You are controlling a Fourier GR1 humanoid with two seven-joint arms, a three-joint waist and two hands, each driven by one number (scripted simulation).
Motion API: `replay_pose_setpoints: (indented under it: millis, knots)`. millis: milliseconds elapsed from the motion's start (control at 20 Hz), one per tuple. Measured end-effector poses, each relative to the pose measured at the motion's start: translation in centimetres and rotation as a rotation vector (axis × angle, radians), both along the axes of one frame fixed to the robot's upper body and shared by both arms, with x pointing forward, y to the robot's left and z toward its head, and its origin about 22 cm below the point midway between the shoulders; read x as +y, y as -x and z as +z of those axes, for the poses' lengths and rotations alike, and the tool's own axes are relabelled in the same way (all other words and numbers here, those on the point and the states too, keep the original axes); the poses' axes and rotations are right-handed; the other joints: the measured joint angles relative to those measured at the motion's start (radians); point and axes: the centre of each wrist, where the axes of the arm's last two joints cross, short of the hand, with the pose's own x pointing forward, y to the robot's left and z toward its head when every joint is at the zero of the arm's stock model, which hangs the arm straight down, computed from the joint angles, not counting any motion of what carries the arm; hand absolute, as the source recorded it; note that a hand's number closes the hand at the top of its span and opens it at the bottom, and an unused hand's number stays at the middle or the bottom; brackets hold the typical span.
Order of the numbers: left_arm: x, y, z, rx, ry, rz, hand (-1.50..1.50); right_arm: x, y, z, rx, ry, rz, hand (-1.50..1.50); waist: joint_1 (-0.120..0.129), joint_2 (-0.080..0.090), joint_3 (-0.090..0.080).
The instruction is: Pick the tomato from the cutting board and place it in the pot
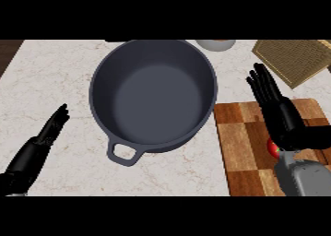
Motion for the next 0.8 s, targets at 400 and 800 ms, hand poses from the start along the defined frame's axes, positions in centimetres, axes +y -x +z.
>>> replay_pose_setpoints:
  millis: [400,800]
  knots:
    - [4.2,0.8,-0.4,0.065,-0.052,0.294,0.0,-11.3,6.8,-6.1,0.355,0.188,-0.698,-1.5,-0.062,0.015,-0.02]
    - [4.8,1.1,-0.7,0.148,-0.043,0.413,0.0,-12.8,14.9,-7.2,0.253,0.57,-1.191,-1.5,-0.05,0.001,-0.016]
